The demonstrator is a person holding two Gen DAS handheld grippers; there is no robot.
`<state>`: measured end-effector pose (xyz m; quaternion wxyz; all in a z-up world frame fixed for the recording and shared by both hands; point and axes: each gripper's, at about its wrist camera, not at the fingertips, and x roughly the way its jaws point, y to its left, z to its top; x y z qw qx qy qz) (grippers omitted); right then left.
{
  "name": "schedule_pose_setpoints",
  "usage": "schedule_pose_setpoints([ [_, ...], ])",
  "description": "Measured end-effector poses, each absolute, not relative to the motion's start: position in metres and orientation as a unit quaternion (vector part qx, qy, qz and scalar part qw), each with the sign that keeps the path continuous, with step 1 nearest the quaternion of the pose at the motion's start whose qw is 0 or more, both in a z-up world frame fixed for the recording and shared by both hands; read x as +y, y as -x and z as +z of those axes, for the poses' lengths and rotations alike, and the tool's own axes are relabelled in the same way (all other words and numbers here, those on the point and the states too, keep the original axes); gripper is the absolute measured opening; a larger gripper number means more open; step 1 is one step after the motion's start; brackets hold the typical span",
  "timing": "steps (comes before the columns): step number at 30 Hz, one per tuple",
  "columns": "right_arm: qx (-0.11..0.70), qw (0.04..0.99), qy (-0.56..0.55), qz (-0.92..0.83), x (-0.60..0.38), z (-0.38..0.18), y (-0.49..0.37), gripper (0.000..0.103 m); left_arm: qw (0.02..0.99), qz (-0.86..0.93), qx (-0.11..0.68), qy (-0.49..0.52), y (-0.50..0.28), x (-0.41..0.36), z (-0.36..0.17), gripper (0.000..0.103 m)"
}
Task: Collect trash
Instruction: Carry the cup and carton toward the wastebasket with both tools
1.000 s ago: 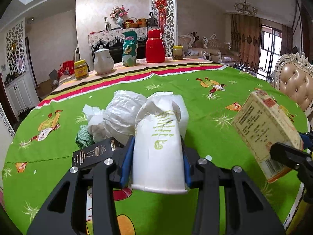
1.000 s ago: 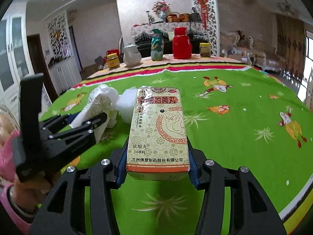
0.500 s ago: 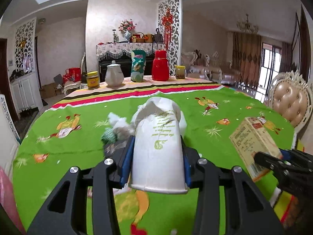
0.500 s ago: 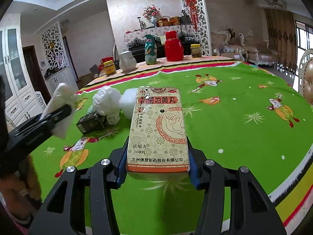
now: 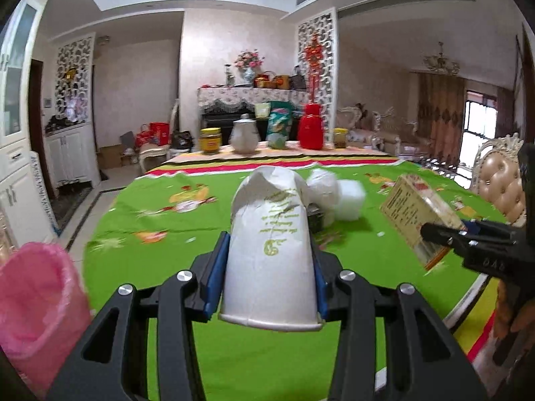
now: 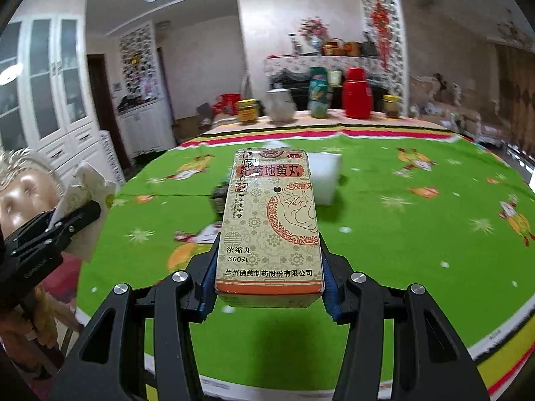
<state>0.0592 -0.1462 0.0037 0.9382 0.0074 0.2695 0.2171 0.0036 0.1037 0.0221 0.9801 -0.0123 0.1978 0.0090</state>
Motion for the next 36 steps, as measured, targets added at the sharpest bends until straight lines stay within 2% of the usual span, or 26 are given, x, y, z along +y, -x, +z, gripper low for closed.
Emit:
schedule_pose_setpoints([
  [24,0.275,0.854,0.118,0.425,0.062,-0.004,-0.009,0.048,0.953,0.2,0.217,0.064,0.119,0.279,0.01,0.042],
  [36,0.289,0.8,0.123,0.511,0.171,0.011,-0.01,0.049,0.929,0.265,0.23,0.117,0.129,0.373,0.014,0.043],
])
